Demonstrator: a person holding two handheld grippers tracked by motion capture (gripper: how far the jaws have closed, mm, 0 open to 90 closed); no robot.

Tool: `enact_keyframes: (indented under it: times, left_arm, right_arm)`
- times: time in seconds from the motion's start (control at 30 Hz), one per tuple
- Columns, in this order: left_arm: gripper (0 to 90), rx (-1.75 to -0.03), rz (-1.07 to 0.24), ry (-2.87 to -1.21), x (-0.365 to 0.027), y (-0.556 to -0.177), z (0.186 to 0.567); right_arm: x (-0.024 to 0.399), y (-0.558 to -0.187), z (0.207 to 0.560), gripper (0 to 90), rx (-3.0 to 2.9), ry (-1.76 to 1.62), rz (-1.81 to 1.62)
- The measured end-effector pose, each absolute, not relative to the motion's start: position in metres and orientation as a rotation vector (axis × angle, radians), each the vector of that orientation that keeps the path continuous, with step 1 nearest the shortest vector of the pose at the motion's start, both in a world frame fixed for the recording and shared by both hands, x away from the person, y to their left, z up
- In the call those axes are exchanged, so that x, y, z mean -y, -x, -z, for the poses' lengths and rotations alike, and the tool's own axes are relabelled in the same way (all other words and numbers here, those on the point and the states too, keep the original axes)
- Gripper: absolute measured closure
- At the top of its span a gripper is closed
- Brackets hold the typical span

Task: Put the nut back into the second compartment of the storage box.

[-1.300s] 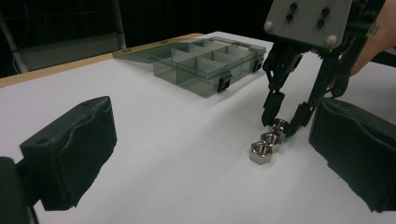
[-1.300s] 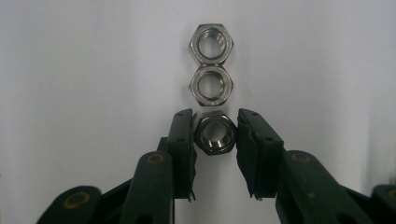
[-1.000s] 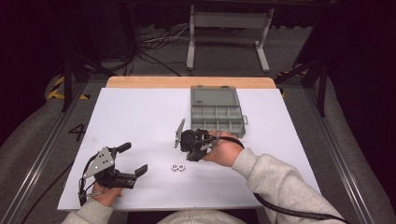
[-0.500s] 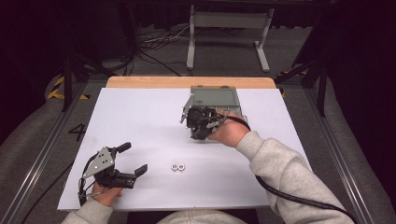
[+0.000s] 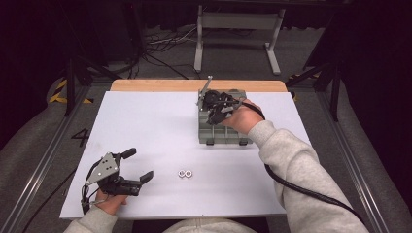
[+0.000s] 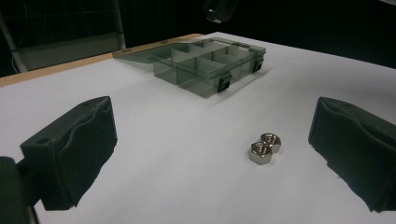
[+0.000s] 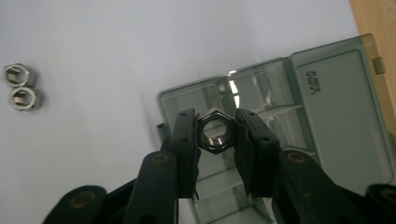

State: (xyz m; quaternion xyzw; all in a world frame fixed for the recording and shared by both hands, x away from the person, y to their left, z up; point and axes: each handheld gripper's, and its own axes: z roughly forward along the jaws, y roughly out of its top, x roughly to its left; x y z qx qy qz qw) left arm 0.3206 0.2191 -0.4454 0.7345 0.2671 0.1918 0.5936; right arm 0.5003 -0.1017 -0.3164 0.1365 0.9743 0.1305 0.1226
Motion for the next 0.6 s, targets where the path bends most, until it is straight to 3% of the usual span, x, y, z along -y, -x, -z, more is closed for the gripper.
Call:
enact_keyframes:
  times: [0.23,0.6]
  left_arm:
    - [1.8,-0.621,-0.446,-1.704,-0.219,-0.321,0.446]
    - [1.8,-0.626,-0.436,-1.707,-0.218,-0.321,0.446]
  right_arm:
    - [0.115,-0.526,0.322,70.1,-2.801,-0.492,-0.39]
    - [0.128,-0.555,0.359,70.1,-2.833,-0.608,-0.315]
